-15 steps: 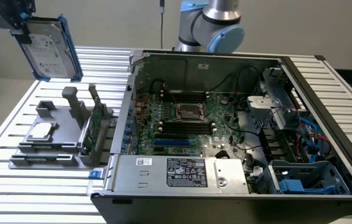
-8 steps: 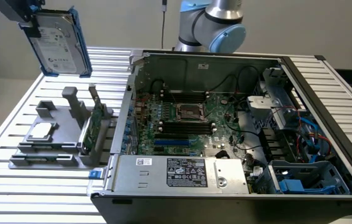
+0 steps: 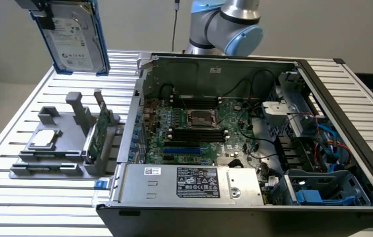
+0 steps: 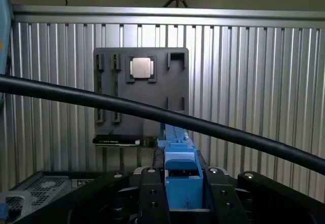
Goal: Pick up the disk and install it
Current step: 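Pick up the disk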
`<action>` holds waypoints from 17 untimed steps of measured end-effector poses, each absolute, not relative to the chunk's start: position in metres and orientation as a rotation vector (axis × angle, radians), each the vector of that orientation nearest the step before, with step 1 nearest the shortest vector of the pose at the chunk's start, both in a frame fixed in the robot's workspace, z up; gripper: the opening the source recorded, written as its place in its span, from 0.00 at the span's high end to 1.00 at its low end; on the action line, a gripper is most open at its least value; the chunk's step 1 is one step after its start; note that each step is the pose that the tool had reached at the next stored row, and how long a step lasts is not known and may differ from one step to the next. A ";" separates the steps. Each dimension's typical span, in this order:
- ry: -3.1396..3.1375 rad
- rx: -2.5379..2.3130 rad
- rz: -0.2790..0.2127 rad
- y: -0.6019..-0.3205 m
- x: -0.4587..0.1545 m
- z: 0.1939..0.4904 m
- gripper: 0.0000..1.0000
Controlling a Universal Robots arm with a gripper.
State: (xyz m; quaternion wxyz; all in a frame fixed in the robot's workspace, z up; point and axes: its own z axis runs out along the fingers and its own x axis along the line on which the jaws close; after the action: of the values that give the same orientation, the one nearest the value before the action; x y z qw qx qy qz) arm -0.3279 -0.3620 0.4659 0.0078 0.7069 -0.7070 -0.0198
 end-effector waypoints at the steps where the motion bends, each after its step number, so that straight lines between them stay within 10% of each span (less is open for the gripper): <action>1: -2.210 2.210 -0.062 -0.363 -0.323 0.468 0.67; 17: -2.201 2.200 -0.082 -0.383 -0.251 0.488 0.67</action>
State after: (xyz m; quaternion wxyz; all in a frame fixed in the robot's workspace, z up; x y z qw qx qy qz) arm -0.2508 -0.3831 0.4885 0.0143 0.7067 -0.7069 -0.0263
